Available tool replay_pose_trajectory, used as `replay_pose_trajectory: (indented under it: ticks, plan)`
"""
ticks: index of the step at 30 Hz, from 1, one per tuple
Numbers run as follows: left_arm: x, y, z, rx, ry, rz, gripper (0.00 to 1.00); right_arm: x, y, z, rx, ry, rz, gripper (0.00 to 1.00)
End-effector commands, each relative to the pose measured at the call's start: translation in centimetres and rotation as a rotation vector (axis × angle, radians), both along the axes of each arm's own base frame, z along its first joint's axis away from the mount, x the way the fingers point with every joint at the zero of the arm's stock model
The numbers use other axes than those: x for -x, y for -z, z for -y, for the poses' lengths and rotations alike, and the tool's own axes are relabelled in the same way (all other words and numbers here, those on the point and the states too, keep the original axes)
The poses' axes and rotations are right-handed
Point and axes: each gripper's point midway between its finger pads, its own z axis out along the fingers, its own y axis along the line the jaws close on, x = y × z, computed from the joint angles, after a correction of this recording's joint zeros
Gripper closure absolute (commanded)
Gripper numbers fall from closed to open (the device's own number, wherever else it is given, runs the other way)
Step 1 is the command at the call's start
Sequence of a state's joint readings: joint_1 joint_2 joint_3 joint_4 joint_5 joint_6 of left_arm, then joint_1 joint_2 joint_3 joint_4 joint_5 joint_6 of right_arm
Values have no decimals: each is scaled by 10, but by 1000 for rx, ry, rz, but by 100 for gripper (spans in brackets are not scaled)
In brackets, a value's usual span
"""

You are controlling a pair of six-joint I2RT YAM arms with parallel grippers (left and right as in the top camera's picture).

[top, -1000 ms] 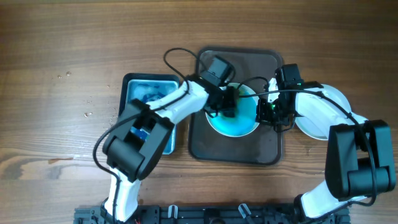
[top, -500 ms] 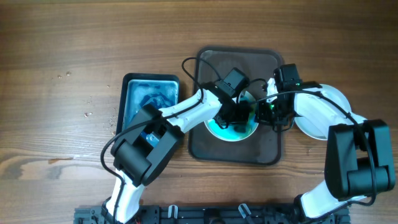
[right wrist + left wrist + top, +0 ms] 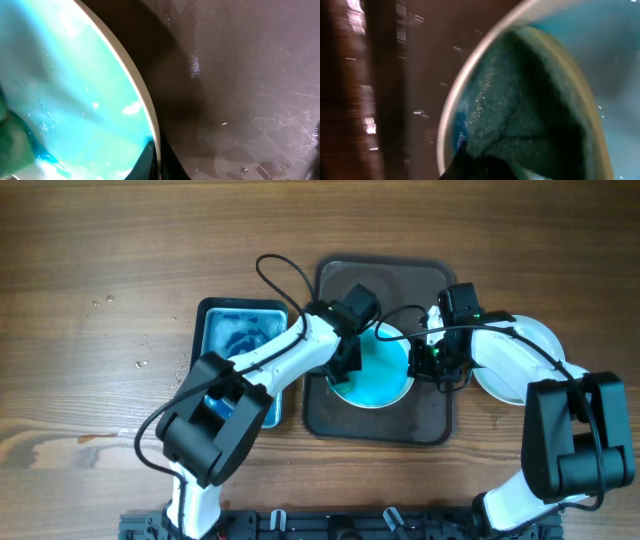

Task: Clean dirty plates on tray and stack at the side
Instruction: 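Scrub the held plate with the sponge in the left gripper, then return the sponge to the water tray with the left gripper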

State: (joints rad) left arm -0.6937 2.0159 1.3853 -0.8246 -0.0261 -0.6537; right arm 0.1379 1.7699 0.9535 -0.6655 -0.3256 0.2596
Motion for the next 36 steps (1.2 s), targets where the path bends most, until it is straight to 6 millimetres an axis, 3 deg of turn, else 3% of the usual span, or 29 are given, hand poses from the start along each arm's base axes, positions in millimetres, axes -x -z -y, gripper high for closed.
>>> replay_pose_trajectory:
  ticks: [1,4,7,10,12,14,17,20,22,25,27,30,34,36]
  plan:
    - [-3,-28,-12,36,-38,38,96,6,14,11,68,-15,-24,96]
    - [6,-62,8,199,-17,19,96,6,14,11,68,-16,-24,96]
    - [7,-101,4,288,-26,59,96,6,14,11,68,-18,-24,96]
    - [4,-136,-24,297,-81,122,96,6,14,11,68,-18,-22,96]
    - [2,-150,-55,249,-143,163,96,3,14,11,66,-17,-9,96]
    - [-2,-155,-101,118,-232,209,96,-4,14,10,63,-17,20,96]
    - [-1,-149,-149,-39,-321,203,96,-15,12,9,56,-14,65,96]
    - [6,-117,-175,-90,-385,135,96,-20,12,9,58,-14,85,96]
    - [12,-83,-183,-99,-405,105,94,-18,8,13,85,-9,73,96]
    - [22,-54,-185,-82,-413,75,91,-16,-11,15,95,-8,67,96]
    - [26,-44,-185,-67,-418,63,89,-16,-35,16,116,-14,88,96]
    - [24,-45,-182,-26,-425,63,76,-16,-78,7,117,-73,168,96]
    - [16,-60,-183,22,-449,87,40,-12,-132,-20,114,-153,290,96]
    - [12,-77,-187,51,-469,103,34,-11,-151,-38,118,-200,358,96]
